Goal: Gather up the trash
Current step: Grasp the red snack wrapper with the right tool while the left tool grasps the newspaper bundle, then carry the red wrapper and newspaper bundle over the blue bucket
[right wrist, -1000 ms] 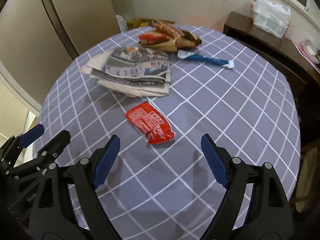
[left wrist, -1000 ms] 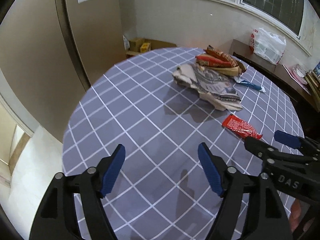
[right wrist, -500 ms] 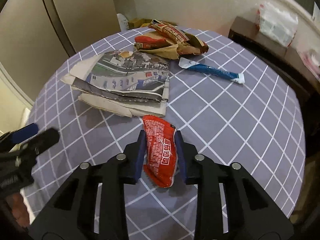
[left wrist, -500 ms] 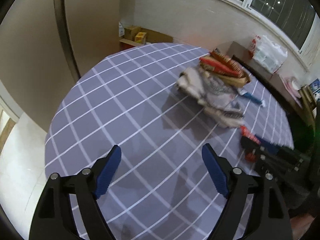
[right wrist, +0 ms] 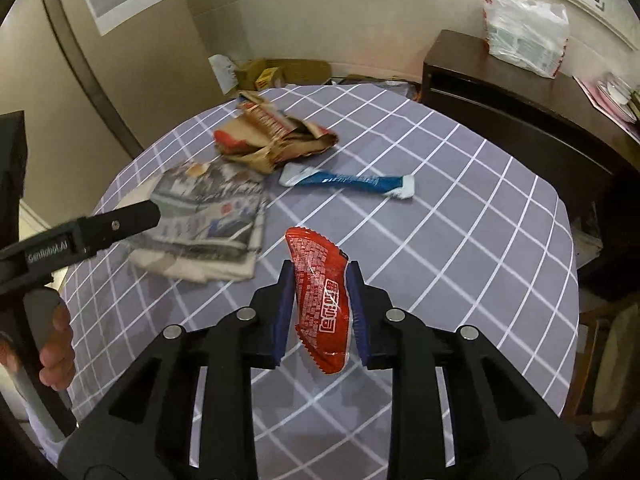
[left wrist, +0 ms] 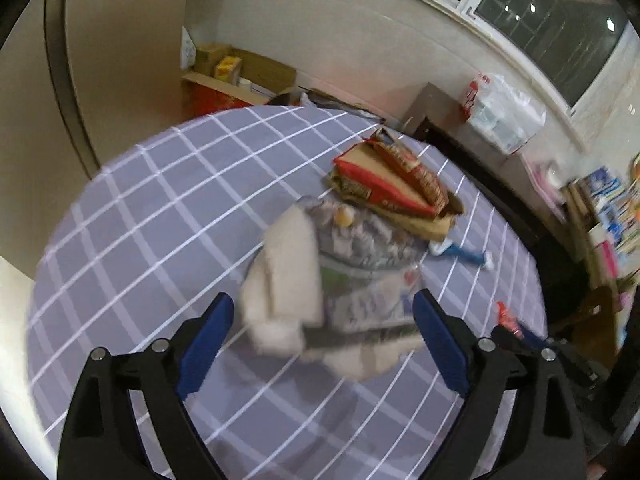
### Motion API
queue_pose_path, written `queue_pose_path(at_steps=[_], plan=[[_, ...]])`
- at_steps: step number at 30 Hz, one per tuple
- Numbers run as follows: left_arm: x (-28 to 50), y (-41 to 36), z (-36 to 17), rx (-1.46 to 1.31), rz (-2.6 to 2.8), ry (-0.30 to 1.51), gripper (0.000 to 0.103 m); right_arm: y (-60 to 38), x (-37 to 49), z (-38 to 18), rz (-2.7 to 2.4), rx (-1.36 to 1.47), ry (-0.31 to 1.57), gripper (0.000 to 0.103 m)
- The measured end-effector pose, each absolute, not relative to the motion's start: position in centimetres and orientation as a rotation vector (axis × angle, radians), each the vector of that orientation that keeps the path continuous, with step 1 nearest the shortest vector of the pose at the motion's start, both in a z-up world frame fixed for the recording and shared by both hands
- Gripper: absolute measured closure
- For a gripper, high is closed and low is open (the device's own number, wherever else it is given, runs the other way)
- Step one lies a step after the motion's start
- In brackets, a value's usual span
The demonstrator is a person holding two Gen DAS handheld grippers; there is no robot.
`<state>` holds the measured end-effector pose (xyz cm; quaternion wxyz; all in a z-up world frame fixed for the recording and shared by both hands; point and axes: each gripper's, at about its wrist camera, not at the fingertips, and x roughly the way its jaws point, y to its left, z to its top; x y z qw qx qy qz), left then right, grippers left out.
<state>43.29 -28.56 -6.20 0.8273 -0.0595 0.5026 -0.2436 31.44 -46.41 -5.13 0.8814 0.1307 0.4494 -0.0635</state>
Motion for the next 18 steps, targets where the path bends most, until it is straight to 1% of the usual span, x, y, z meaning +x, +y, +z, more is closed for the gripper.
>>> queue_pose_path(at_steps=[1, 3, 4, 5, 6, 7, 10, 18], plan=[[43.6, -28.7, -6.4, -0.144, -0.532, 1.069, 0.015, -46.6, 31.9, -5.3, -0.139, 0.273, 0.945, 0.077], [44.2, -29.3, -7.1, -0.140, -0.535, 1.081, 0.042, -47.1, 32.5, -5.7, -0.151, 0.278, 0.955, 0.077], [44.4, -29.6, -7.4, -0.109, -0.529, 1.088, 0.067, -47.3, 32.8, -5.8, -0.154, 0.279, 0.959, 0.077], [44.3, -29.9, -7.7, -0.083, -0.546, 1.096, 0.073, -47.4, 33.0, -5.9, -0.155, 0.282, 0.961, 0.077], [44.0, -29.8, -7.8, -0.093, -0.567, 1.092, 0.078, -47.5, 33.0, -6.0, -0.157, 0.286, 0.962, 0.077], [43.8, -29.6, -7.6, -0.106, -0.589, 1.087, 0.085, -47.5, 33.0, -6.0, -0.156, 0.287, 0.961, 0.077], [42.3, -28.7, -6.3, -0.098, -0.604, 1.027, 0.088, -47.5, 32.7, -5.9, -0.166, 0.283, 0.960, 0.077], [38.7, -25.1, -3.3, -0.008, -0.514, 0.907, 0.089, -45.2, 31.5, -4.8, -0.142, 0.275, 0.934, 0.077]])
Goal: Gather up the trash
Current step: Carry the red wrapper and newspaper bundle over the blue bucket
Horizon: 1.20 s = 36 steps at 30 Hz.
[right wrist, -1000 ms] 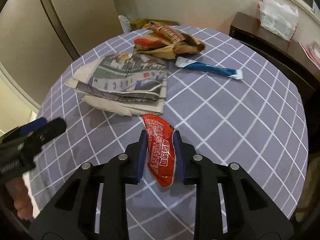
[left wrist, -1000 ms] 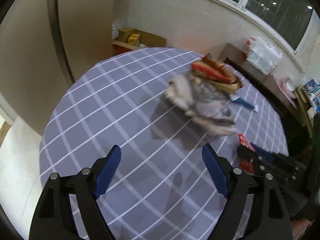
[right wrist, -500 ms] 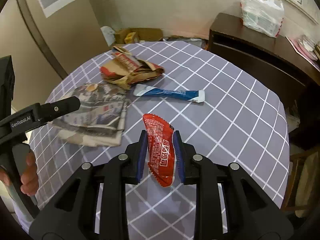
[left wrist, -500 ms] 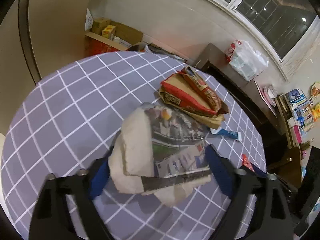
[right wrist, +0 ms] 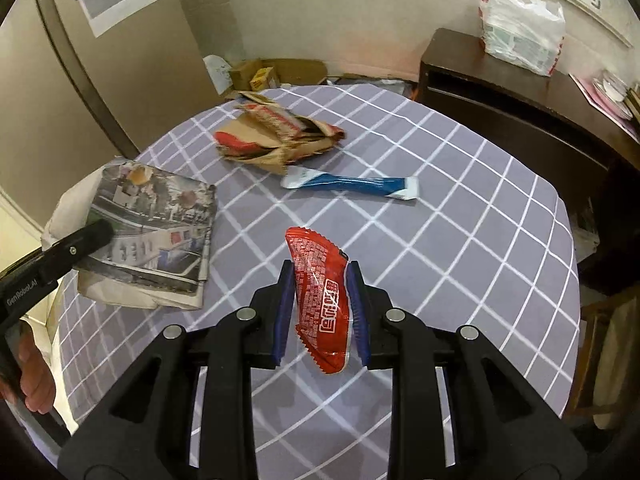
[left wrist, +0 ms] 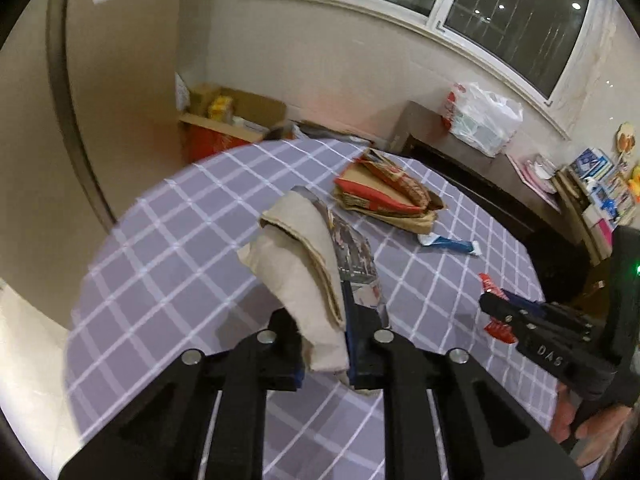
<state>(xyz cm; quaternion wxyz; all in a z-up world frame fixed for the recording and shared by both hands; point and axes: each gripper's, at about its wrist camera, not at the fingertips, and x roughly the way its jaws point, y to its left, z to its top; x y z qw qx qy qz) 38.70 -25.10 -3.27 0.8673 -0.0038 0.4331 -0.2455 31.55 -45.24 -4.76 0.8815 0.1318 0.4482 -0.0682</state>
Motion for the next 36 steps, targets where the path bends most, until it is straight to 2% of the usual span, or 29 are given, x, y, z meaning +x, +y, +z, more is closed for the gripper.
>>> queue_pose_path(at_steps=[24, 25, 36], plan=[[32.4, -6.7, -1.0, -0.035, -0.220, 0.818, 0.089, -26.4, 30.5, -2.1, 0.118, 0.088, 0.904, 0.077], [32.1, -5.6, -1.0, -0.039, -0.200, 0.815, 0.097, -25.8, 30.5, -2.1, 0.127, 0.082, 0.904, 0.077], [30.0, 2.3, -0.9, -0.086, -0.075, 0.806, 0.099, -16.1, 30.4, -1.9, 0.280, -0.022, 0.909, 0.077]])
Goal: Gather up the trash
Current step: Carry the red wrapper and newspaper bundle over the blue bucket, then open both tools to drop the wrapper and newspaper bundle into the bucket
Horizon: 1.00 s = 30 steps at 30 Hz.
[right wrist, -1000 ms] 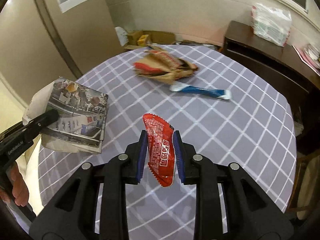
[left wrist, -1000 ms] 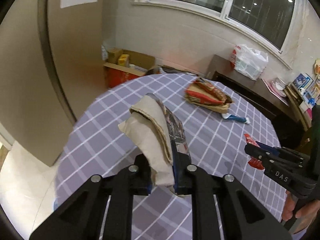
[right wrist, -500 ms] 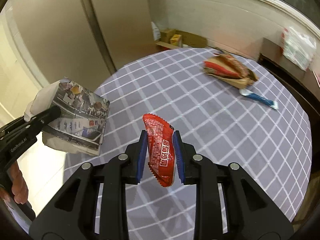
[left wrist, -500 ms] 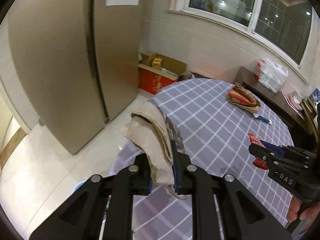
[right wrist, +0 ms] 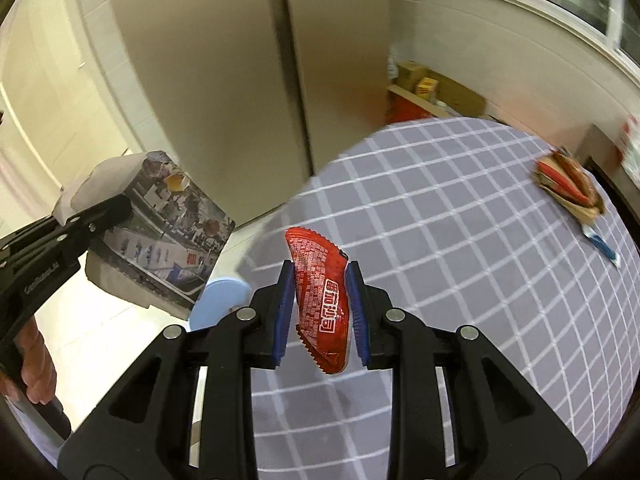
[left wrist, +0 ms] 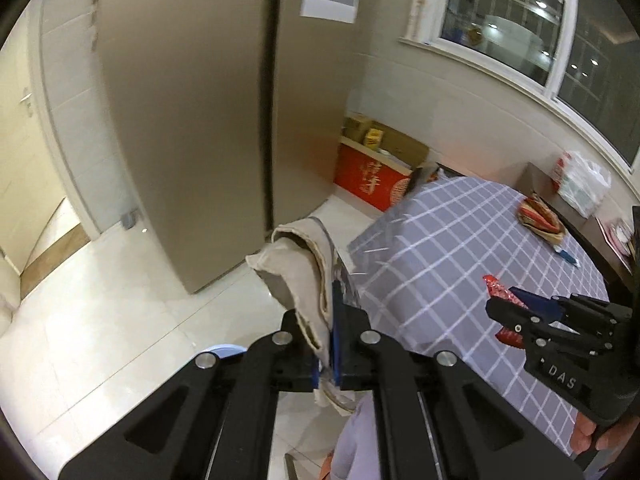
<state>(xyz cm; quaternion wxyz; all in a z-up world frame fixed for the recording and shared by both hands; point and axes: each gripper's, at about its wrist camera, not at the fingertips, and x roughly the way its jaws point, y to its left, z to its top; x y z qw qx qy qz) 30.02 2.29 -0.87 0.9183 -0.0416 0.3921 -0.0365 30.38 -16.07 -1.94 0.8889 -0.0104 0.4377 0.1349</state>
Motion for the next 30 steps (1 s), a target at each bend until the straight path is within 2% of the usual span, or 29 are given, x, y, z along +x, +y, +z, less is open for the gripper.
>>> queue_pose_path(at_steps=[18, 19, 21, 22, 23, 30], plan=[[28.5, 13.3, -4.6, -0.162, 0.143, 0.883, 0.098, -3.4, 31.6, -4.8, 0.477, -0.166, 0.976, 0.077], [28.8, 13.8, -5.1, -0.162, 0.159, 0.894, 0.095, -3.0, 31.7, -5.1, 0.481, -0.166, 0.982, 0.077], [29.5, 14.4, -6.1, -0.162, 0.173, 0.907, 0.080, -2.7, 32.0, -6.0, 0.484, -0.154, 1.005, 0.076], [29.7, 14.6, -6.5, -0.161, 0.181, 0.910, 0.064, -2.5, 32.2, -6.5, 0.481, -0.149, 1.020, 0.076], [30.0, 14.9, -7.1, -0.154, 0.189, 0.916, 0.061, -2.6, 32.4, -6.9, 0.476, -0.151, 1.029, 0.076], [29.3, 17.8, -11.5, -0.176, 0.228, 1.015, 0.061, -0.9, 32.9, -9.7, 0.450, -0.173, 1.097, 0.075]])
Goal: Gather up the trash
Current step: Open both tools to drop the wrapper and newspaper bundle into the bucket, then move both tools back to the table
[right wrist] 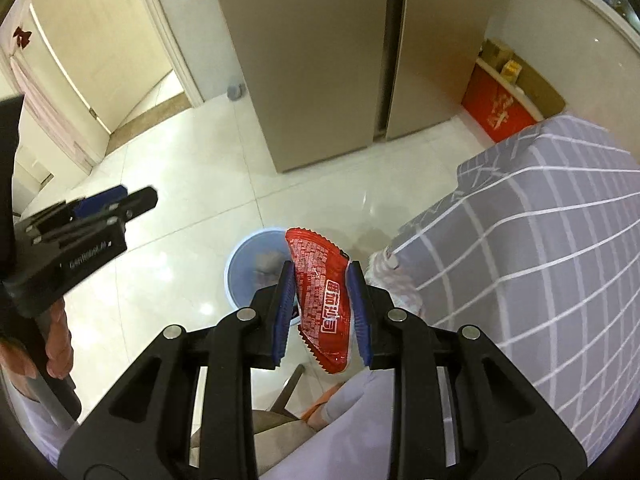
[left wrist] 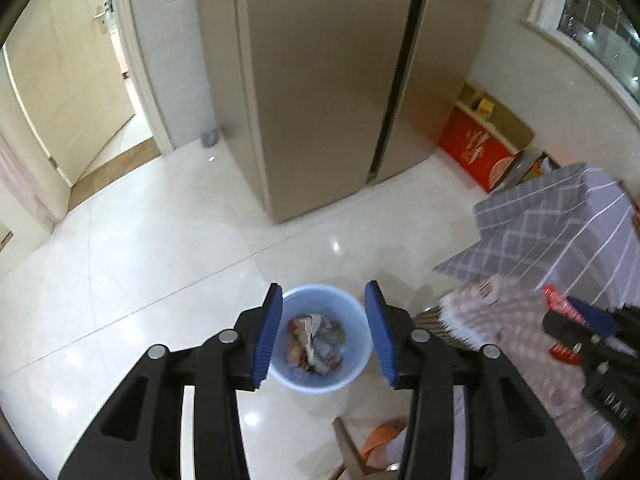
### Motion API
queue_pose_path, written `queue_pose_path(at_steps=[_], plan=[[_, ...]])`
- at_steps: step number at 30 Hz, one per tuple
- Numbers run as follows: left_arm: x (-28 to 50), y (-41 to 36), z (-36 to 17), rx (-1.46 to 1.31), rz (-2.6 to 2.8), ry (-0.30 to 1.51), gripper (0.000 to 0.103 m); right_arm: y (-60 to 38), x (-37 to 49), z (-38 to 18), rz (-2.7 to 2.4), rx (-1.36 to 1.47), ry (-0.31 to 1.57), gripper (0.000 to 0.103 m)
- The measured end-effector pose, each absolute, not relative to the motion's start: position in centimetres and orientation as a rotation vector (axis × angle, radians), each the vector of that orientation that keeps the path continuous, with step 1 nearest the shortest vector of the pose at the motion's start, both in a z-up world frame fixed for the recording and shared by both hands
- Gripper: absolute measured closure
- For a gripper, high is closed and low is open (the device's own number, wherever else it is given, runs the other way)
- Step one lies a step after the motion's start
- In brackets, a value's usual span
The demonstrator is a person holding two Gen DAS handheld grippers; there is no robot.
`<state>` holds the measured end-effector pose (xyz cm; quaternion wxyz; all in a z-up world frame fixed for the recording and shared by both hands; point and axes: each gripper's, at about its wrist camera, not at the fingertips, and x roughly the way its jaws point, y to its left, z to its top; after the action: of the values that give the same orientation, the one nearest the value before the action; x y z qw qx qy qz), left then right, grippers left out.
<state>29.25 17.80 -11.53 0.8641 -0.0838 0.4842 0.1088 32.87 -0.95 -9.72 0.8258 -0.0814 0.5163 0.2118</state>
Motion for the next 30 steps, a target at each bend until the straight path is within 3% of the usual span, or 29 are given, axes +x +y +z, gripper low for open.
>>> queue_pose_path(at_steps=[7, 10, 11, 12, 13, 17, 30], plan=[[25.9, 21.1, -13.2, -0.206, 0.293, 1.056, 0.061, 4.2, 33.0, -12.3, 0.520, -0.240, 1.153, 0.076], [24.2, 22.8, -13.0, -0.224, 0.346, 1.053, 0.055, 6.0, 32.8, -12.2, 0.572, -0.239, 1.148, 0.075], [23.9, 23.1, -12.9, -0.229, 0.357, 1.049, 0.053, 6.6, 32.8, -11.9, 0.597, -0.219, 1.132, 0.062], [23.4, 23.5, -12.7, -0.235, 0.370, 1.042, 0.052, 7.0, 32.8, -11.7, 0.619, -0.196, 1.115, 0.025], [22.9, 23.7, -12.4, -0.237, 0.378, 1.035, 0.052, 7.1, 33.0, -11.6, 0.625, -0.178, 1.099, 0.015], [21.7, 23.9, -11.9, -0.225, 0.389, 1.022, 0.043, 6.9, 32.6, -11.6, 0.633, -0.175, 1.069, 0.015], [20.8, 22.1, -12.1, -0.228, 0.384, 1.034, 0.040, 5.5, 29.9, -12.9, 0.631, -0.229, 1.119, 0.015]])
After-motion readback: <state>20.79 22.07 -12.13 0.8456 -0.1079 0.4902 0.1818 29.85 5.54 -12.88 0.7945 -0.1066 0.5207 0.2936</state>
